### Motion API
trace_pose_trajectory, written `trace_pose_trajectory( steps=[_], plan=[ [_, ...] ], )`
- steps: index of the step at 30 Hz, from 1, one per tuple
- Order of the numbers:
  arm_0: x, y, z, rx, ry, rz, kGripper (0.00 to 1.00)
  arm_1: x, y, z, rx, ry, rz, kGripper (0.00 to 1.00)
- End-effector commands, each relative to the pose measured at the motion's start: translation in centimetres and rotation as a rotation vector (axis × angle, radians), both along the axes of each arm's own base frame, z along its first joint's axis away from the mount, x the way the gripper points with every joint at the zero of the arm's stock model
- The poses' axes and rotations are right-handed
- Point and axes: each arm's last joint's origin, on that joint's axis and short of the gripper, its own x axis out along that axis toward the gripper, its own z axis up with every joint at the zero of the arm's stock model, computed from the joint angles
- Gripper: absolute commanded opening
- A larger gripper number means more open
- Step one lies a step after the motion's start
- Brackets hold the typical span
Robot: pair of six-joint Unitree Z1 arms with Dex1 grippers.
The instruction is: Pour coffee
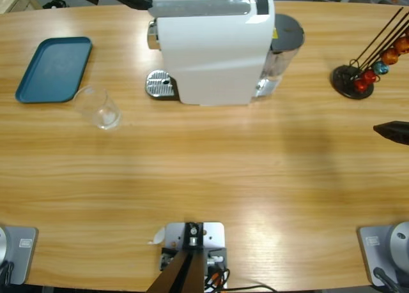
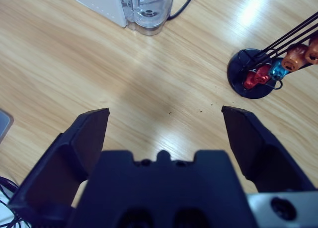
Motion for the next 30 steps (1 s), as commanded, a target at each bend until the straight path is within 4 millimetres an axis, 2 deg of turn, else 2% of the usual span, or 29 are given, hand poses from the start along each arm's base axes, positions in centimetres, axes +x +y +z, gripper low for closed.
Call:
trace_pose_trajectory(
  steps=[1,10,12,13,14,15,16,17,18,20,23,25,26,28,30],
  plan=[
    [-0.6,-0.3,2.2,-0.129,0.000,-0.084,0.000,0.4,0.5,-0.6,-0.026,0.036,0.013,1.000],
    [-1.4,-1.0,7.0,-0.207,-0.129,-0.135,0.000,0.4,0.4,-0.6,-0.025,0.034,0.013,1.000],
    [-1.6,-1.0,7.4,-0.221,-0.141,-0.149,0.000,0.3,0.4,-0.6,-0.025,0.034,0.013,1.000],
    [-1.7,-1.1,7.6,-0.230,-0.145,-0.161,0.061,0.3,0.3,-0.6,-0.023,0.031,0.013,1.000],
    [-2.1,-1.1,8.0,-0.237,-0.162,-0.172,0.193,0.1,0.2,-0.5,-0.016,0.027,0.010,1.000],
    [-2.6,-1.4,8.5,-0.247,-0.190,-0.187,0.443,0.0,0.1,-0.5,-0.010,0.022,0.003,1.000],
    [-3.1,-1.7,9.1,-0.254,-0.228,-0.203,0.763,-0.2,-0.1,-0.4,-0.001,0.014,-0.006,1.000],
    [-3.8,-2.1,9.7,-0.246,-0.275,-0.218,0.950,-0.4,-0.3,-0.3,0.016,-0.004,-0.027,1.000],
    [-4.5,-2.4,10.1,-0.216,-0.328,-0.220,0.989,-0.7,-0.8,-0.1,0.040,-0.039,-0.073,1.000],
    [-6.4,-2.8,10.3,-0.108,-0.441,-0.211,0.991,-1.2,-2.0,0.7,0.089,-0.158,-0.187,1.000],
    [-10.9,-2.7,8.9,0.265,-0.661,-0.176,0.991,-0.7,-3.6,2.0,0.145,-0.277,-0.405,0.994],
    [-13.7,-2.4,6.8,0.519,-0.809,-0.301,0.991,1.3,-4.1,1.8,0.108,-0.269,-0.529,0.983],
    [-14.7,-1.7,5.9,0.586,-0.831,-0.333,0.991,2.9,-4.2,1.4,0.062,-0.257,-0.561,0.978],
    [-16.1,0.4,4.8,0.618,-0.802,-0.311,0.991,5.7,-4.0,0.6,-0.023,-0.236,-0.576,0.957],
    [-17.3,2.4,3.5,0.639,-0.740,-0.252,0.991,8.3,-3.7,-0.1,-0.060,-0.209,-0.567,0.891]
  ],
)
